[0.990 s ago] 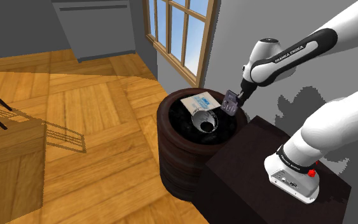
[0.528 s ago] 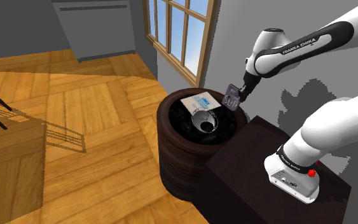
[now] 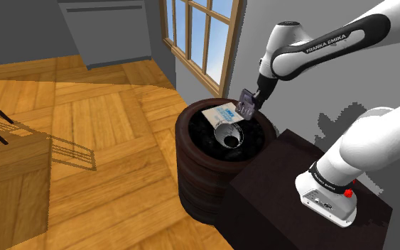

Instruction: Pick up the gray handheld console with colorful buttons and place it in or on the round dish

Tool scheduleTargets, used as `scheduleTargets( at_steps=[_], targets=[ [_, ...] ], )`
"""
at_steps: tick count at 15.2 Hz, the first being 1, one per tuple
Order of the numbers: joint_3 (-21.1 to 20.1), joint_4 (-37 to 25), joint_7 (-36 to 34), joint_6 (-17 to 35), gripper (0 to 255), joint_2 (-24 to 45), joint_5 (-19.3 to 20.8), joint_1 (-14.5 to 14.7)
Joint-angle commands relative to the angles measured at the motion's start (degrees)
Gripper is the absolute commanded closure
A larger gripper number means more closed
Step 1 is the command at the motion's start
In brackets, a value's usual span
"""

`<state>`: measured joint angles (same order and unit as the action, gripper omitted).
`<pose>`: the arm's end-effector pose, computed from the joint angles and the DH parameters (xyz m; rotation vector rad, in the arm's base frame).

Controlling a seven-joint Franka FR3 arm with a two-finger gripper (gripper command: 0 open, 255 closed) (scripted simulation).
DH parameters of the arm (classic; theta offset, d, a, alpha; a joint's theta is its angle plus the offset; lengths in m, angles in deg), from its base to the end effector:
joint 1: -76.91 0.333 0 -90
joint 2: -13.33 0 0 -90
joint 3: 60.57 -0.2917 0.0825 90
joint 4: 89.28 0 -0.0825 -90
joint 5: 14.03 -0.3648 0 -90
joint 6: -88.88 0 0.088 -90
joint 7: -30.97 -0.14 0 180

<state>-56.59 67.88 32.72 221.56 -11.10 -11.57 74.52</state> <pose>0.3642 -0.0394 0.3053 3.1381 -0.0711 -0.0024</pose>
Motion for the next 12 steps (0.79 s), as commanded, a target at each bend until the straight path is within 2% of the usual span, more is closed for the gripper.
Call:
scheduleTargets(
  at_steps=[1,6,12],
  targets=[
    [-2.00,-2.12,-2.67,-0.61,255,1.59,-1.28,1.68],
    [-6.14,-8.67,-8.28,-2.64,255,6.12,-3.23,4.72],
    [-6.21,-6.56,-8.36,2.86,255,9.51,-3.15,4.69]
  ],
)
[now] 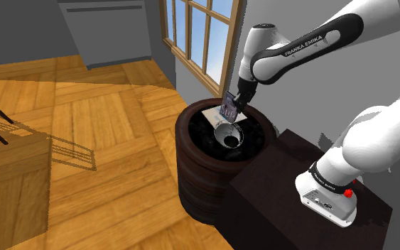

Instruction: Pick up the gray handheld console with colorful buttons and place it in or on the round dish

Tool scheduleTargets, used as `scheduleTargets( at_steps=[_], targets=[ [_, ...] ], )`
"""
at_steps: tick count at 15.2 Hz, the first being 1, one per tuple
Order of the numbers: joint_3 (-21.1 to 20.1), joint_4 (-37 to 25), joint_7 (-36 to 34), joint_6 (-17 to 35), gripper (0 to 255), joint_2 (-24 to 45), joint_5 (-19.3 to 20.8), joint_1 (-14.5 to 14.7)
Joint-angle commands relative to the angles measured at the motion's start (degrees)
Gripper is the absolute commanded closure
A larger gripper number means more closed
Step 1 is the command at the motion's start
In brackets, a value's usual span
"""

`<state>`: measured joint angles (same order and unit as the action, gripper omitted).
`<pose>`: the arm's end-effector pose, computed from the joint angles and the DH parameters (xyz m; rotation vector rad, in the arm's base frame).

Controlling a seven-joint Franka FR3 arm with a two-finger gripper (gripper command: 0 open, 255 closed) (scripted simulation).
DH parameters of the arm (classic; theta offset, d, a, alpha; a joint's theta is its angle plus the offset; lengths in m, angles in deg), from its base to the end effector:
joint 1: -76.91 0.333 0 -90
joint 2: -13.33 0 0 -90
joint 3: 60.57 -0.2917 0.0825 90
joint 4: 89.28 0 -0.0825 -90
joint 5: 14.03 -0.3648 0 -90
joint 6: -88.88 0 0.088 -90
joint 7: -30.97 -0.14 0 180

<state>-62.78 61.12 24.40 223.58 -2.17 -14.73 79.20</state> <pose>0.4045 0.0313 0.2967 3.1388 -0.0725 -0.0054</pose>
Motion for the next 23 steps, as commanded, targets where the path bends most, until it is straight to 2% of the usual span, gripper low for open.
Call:
scheduleTargets(
  at_steps=[1,15,22,23],
  targets=[
    [-0.05,0.50,-0.06,1.76,255,1.21,0.03,0.00],
    [-0.19,3.21,-0.49,14.89,255,11.63,0.57,-0.16],
    [-0.19,3.21,-0.49,14.89,255,11.63,0.57,-0.16],
    [-0.19,3.22,-0.48,14.89,0,11.63,0.57,-0.16]
  ],
)
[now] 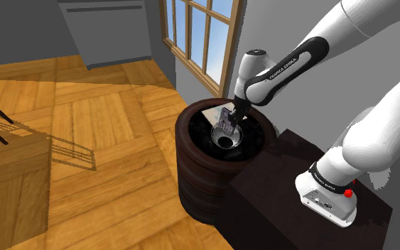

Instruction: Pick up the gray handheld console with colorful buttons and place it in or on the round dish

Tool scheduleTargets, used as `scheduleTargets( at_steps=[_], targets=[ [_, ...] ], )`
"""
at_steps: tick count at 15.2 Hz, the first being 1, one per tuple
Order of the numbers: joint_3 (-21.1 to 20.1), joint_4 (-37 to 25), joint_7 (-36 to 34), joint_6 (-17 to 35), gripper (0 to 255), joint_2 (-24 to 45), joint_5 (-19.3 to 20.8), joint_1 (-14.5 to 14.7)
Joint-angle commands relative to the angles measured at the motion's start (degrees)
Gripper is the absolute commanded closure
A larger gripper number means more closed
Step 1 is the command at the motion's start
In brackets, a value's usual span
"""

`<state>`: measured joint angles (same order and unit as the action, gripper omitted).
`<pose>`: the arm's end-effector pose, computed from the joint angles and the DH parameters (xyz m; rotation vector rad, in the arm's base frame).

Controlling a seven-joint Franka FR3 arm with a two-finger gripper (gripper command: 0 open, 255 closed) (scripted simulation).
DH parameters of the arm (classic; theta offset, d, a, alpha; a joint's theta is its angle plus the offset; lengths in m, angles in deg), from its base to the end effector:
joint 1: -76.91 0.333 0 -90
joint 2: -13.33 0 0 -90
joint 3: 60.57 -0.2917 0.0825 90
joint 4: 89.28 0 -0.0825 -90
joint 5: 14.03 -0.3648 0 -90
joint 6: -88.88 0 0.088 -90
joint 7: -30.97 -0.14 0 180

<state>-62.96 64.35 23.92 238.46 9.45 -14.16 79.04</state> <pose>0.4040 0.0316 0.2158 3.1388 -0.0725 -0.0045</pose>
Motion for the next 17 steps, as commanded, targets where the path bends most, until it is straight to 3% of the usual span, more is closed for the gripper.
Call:
scheduleTargets(
  at_steps=[1,5,9,17],
  targets=[
    [0.00,0.00,0.00,0.00,0,-0.01,0.00,0.00],
    [0.00,-0.01,0.00,0.00,0,-0.01,0.00,0.00],
    [0.06,-1.57,0.32,-8.96,0,-7.40,-0.44,0.11],
    [0.07,-1.57,0.32,-8.96,0,-7.40,-0.44,0.11]
  ],
)
